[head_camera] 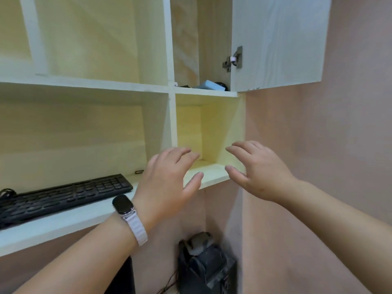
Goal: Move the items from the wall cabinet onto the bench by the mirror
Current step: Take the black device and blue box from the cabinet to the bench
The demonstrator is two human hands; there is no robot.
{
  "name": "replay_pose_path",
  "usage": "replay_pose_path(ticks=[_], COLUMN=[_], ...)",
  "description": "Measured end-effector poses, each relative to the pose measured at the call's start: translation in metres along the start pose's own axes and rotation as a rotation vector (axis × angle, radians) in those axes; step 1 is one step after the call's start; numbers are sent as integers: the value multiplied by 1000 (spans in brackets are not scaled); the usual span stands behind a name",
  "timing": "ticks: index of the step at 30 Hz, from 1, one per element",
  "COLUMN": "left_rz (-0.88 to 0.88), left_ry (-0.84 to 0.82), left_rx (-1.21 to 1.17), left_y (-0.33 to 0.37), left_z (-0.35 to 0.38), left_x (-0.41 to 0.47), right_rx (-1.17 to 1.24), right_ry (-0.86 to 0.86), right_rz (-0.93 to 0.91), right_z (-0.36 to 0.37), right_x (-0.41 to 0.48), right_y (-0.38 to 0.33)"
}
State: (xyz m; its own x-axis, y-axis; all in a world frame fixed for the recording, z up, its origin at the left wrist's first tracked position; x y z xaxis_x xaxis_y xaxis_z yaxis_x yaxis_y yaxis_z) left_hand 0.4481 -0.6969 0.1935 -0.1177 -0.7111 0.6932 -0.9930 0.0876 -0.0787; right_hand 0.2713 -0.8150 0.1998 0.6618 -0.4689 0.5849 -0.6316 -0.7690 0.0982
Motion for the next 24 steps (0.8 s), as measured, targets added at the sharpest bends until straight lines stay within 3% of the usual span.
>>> replay_pose_path(ticks=[7, 14, 19, 24], left_rz=[41, 25, -253, -579], left_ry=[103, 58, -110, -248], left_rx=[172, 360, 435, 379], left_y=[-4, -6, -26, -39], left_z=[-13, -36, -47, -49], left_x=[100, 202, 242, 272], right_rx=[88, 241, 276, 254], right_ry=[98, 192, 209, 106], right_rz=[-44, -194, -327, -348], right_z=[-25, -41, -39, -29], right_x=[99, 180, 216, 238], right_y=[54, 89, 96, 95])
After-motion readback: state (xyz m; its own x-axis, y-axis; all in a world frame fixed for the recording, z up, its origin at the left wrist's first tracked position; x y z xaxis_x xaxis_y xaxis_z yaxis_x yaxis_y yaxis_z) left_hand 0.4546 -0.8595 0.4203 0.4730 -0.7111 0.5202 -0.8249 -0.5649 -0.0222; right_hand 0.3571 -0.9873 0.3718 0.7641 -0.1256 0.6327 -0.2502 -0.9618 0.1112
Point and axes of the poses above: each hand's wrist, its own x-axis towards the middle knuckle, its own z-axis out of the palm, y = z × x, the point moved 4 cm from there along x, towards the middle knuckle, and after that the axes turned 13 degrees about -y, right-handed, at the moved point
